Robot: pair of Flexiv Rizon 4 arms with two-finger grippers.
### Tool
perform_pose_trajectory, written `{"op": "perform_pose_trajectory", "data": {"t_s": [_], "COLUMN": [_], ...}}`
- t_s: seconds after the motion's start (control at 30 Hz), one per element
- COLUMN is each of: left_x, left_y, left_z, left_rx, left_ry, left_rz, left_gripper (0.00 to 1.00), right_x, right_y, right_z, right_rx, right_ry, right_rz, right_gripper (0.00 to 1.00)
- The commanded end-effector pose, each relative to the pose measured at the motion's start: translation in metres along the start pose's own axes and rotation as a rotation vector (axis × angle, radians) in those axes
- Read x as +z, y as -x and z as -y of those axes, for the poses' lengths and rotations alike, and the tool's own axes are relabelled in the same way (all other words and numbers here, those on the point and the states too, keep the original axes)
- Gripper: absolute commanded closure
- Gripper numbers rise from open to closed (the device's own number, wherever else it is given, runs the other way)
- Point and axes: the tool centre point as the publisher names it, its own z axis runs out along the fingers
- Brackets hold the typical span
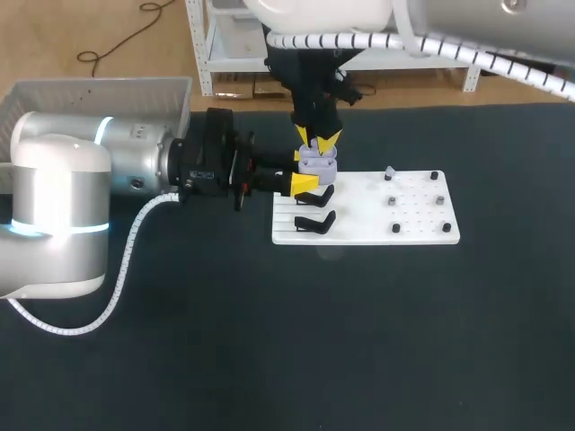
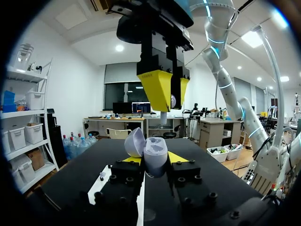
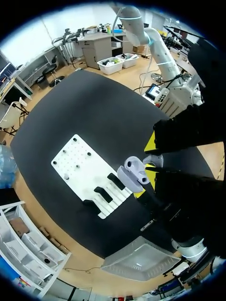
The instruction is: Pick up each earbud case from the left stands, insert the matching earbuds, close the lid, and place the case in the box.
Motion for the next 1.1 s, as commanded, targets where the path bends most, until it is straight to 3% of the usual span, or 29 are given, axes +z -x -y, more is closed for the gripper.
{"op": "perform_pose_trajectory", "data": {"t_s": [0.03, 1.1], "left_x": [0.0, 0.0], "left_y": [-0.001, -0.001], "left_z": [0.0, 0.0], "left_rx": [0.003, 0.003], "left_ry": [0.002, 0.002], "left_rz": [0.003, 0.003], "left_gripper": [1.0, 1.0], "right_x": [0.002, 0.019], "right_y": [0.002, 0.009], "right_z": [0.003, -0.003], "right_rx": [0.015, 0.034], "right_ry": [-0.001, -0.02], "right_rz": [0.012, -0.013], "right_gripper": [1.0, 1.0]}}
